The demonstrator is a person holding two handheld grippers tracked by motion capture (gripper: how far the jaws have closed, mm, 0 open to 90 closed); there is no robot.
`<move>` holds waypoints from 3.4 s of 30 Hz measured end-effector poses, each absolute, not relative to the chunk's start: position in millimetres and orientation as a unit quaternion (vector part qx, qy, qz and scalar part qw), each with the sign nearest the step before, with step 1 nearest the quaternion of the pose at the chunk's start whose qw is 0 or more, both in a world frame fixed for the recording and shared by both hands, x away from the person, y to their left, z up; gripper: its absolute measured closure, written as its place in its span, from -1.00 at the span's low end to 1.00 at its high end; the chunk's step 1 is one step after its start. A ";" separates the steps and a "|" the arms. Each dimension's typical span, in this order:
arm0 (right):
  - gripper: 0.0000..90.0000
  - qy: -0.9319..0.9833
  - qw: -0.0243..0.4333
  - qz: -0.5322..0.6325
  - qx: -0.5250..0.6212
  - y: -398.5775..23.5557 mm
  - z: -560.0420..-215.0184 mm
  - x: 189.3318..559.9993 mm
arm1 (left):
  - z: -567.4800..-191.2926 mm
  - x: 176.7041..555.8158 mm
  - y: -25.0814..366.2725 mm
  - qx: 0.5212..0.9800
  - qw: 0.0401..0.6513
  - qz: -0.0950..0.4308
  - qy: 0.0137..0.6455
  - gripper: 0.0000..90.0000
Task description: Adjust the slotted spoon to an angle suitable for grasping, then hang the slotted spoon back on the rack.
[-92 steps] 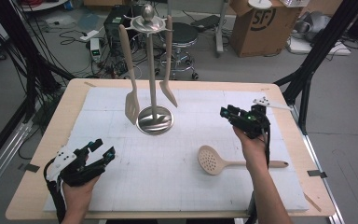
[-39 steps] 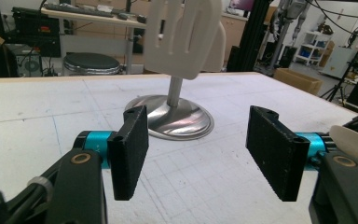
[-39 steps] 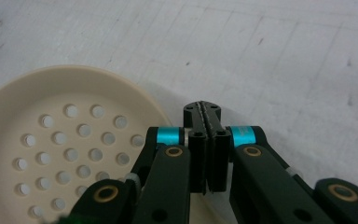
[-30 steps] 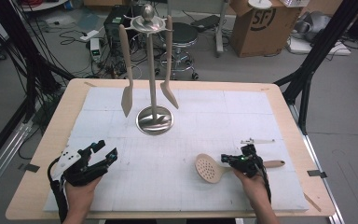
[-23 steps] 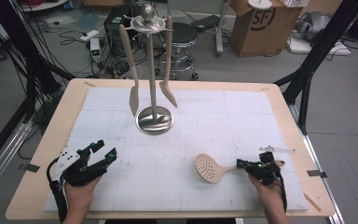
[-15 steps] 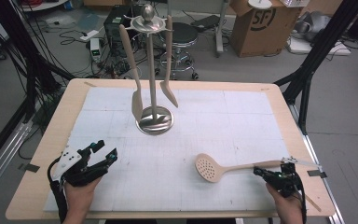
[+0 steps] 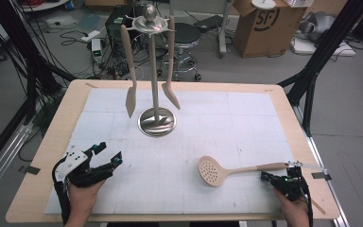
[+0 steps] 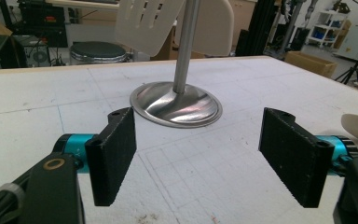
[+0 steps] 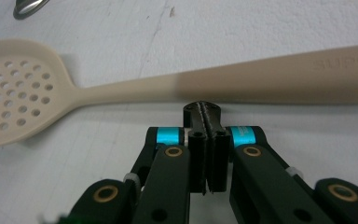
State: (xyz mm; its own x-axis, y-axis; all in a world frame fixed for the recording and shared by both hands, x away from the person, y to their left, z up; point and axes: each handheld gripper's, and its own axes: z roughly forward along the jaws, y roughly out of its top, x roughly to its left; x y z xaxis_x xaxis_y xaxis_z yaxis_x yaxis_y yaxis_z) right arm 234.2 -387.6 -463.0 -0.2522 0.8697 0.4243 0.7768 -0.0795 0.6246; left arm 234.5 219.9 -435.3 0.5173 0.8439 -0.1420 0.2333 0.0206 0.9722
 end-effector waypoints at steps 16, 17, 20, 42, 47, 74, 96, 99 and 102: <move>0.99 0.668 0.046 0.401 0.625 -370.1 -461.4 297.1 | -438.7 236.5 222.6 0.655 0.572 0.254 0.423 -0.39; 0.98 0.669 0.043 0.400 0.625 -367.7 -461.5 302.8 | -438.7 236.4 222.9 0.655 0.572 0.255 0.423 -0.39; 0.98 0.674 0.032 0.397 0.622 -356.3 -461.2 318.3 | -438.7 236.0 223.7 0.655 0.570 0.257 0.424 -0.39; 0.99 0.764 -0.058 0.337 0.547 -271.9 -451.4 395.7 | -439.5 234.8 228.9 0.653 0.570 0.255 0.427 -0.39; 0.99 0.782 -0.066 0.328 0.525 -251.4 -449.9 400.9 | -440.4 235.3 230.3 0.654 0.569 0.252 0.430 -0.39; 0.47 0.749 -0.086 0.368 0.545 -237.2 -428.8 378.9 | -441.4 238.6 227.1 0.660 0.566 0.249 0.427 -0.39; 0.51 0.788 -0.012 0.310 0.532 -214.6 -442.6 357.3 | -439.3 238.0 216.0 0.679 0.556 0.255 0.406 -0.39; 0.63 0.788 -0.001 0.316 0.528 -215.6 -444.2 355.2 | -439.4 237.3 216.8 0.679 0.555 0.254 0.407 -0.39; 0.68 0.789 0.004 0.318 0.525 -216.9 -444.9 354.5 | -439.9 237.2 218.5 0.678 0.555 0.255 0.409 -0.39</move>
State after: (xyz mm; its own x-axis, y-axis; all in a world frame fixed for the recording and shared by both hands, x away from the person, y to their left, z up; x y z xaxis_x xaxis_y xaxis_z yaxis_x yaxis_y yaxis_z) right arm 354.5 -216.9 -444.9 -0.4479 0.8315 0.3284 0.8267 0.2453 0.5064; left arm 237.2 218.5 -439.9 0.5349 0.8379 -0.1086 0.2718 -0.0490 0.9611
